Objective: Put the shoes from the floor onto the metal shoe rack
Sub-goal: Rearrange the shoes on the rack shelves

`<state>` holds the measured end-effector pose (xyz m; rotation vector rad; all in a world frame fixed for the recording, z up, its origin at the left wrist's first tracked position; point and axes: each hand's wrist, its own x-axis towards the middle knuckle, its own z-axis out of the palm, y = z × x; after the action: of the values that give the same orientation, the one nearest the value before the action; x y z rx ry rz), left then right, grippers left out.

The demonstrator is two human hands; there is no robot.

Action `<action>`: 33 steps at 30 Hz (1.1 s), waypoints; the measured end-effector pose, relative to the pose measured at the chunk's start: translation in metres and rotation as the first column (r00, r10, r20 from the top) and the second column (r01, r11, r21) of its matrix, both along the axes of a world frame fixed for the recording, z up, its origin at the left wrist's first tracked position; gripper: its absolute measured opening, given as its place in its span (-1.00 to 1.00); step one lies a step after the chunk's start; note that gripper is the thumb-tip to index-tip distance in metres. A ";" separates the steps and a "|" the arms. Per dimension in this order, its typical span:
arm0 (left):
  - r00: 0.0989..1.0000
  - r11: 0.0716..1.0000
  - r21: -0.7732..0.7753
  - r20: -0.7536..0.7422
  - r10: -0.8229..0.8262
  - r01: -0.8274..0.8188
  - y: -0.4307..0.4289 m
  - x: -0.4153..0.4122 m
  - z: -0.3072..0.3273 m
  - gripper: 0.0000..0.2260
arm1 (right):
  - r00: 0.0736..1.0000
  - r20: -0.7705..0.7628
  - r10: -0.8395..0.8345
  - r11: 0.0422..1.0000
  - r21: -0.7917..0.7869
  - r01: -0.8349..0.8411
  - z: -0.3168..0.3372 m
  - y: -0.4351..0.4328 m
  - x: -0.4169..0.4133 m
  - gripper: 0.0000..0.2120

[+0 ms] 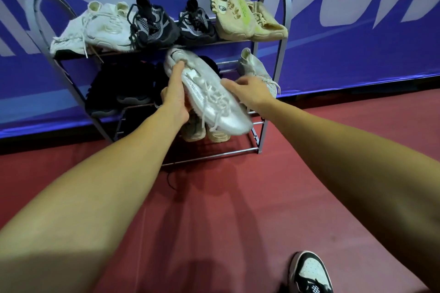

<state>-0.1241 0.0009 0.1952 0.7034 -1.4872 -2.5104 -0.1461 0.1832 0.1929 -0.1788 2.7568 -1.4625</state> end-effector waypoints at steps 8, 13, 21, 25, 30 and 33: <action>0.989 0.984 -0.110 -0.035 -0.143 0.139 0.002 0.001 0.003 -0.37 | 0.906 0.275 0.321 0.918 -0.326 -0.226 -0.011 0.018 0.008 -0.80; 0.950 0.888 -0.351 0.016 -0.311 0.296 0.006 0.005 0.004 -0.72 | 0.972 0.186 0.141 0.872 -0.488 -0.034 -0.008 0.029 0.004 -0.82; 0.852 0.772 -0.370 0.135 -0.505 0.517 0.026 0.012 -0.003 -0.95 | 0.986 0.106 -0.132 0.855 -0.491 0.167 -0.008 0.029 -0.010 -0.85; 0.906 0.818 -0.394 0.114 -0.408 0.418 0.043 0.001 -0.005 -0.89 | 0.969 0.166 -0.182 0.813 -0.528 0.243 -0.007 0.029 -0.017 -0.82; 0.969 0.874 -0.422 0.056 -0.239 0.240 0.057 -0.024 -0.007 -0.90 | 0.941 0.101 -0.323 0.916 -0.217 0.337 -0.009 0.036 -0.012 -0.67; 0.982 0.884 -0.430 0.039 -0.186 0.185 0.060 -0.034 -0.008 -0.89 | 0.961 0.169 -0.219 0.913 -0.313 0.263 -0.005 0.041 -0.009 -0.64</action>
<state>-0.1586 0.0613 0.1871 0.4981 -2.1031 -2.1658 -0.1546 0.2244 0.1879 0.2588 2.4789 -1.9191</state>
